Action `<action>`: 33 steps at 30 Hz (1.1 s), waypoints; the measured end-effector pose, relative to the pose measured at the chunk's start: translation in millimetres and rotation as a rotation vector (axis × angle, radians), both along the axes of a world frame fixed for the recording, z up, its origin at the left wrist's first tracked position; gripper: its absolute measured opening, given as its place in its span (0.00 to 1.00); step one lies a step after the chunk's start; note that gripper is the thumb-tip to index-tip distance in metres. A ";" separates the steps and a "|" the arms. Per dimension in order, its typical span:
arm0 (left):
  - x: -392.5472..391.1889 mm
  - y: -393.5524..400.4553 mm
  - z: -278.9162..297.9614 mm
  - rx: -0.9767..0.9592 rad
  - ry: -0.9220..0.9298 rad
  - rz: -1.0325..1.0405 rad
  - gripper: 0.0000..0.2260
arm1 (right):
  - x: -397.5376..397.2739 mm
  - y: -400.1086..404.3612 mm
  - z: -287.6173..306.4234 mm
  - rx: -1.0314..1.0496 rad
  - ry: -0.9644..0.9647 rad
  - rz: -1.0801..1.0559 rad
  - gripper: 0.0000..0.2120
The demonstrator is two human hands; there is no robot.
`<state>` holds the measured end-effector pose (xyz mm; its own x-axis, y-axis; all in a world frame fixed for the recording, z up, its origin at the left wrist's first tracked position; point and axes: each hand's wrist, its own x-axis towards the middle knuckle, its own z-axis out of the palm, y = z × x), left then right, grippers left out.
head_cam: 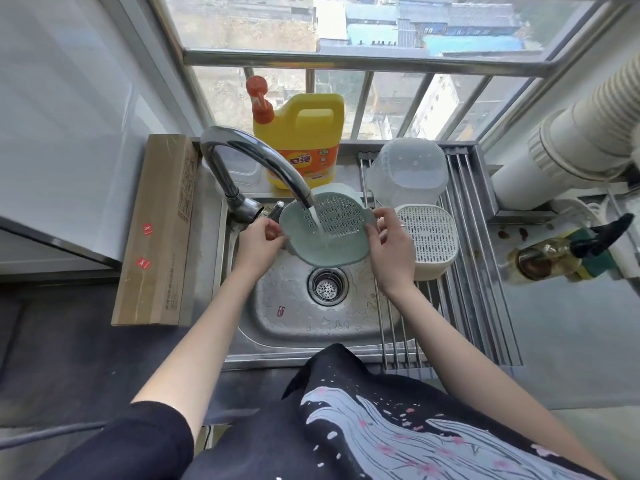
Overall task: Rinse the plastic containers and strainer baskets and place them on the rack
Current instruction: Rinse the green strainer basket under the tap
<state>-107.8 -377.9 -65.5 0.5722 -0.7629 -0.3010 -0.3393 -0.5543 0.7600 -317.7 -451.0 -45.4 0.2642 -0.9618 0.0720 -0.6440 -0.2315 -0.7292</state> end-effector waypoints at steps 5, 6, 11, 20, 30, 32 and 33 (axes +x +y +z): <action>-6.9 -13.9 -20.1 0.031 0.383 0.079 0.10 | 0.9 -5.1 20.6 -0.088 0.013 0.088 0.08; -10.2 -16.6 -21.6 0.056 0.426 0.075 0.09 | 2.2 -6.5 22.6 -0.078 -0.005 0.093 0.08; -19.7 -17.6 -19.3 0.207 0.360 -0.066 0.07 | 5.9 -17.1 24.7 0.124 -0.078 0.004 0.11; -3.7 7.2 1.9 0.136 0.143 -0.158 0.20 | 8.2 -5.3 15.8 0.568 -0.301 -0.091 0.12; 15.7 17.7 3.0 0.139 0.584 -0.003 0.19 | 2.2 -10.6 5.9 1.598 -1.061 -0.613 0.17; 10.8 20.1 1.3 0.170 0.524 0.005 0.27 | 0.6 -7.7 -1.5 1.639 -1.112 -0.664 0.15; 7.7 20.9 1.9 0.203 0.462 0.007 0.29 | 0.1 -6.7 -4.7 1.650 -1.132 -0.682 0.12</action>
<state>-100.1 -357.0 -63.6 0.3491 -0.6591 -0.6662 0.0119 -0.7077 0.7064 -317.6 -457.7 -50.0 0.3913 -0.1909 -0.9002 0.4333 0.9012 -0.0028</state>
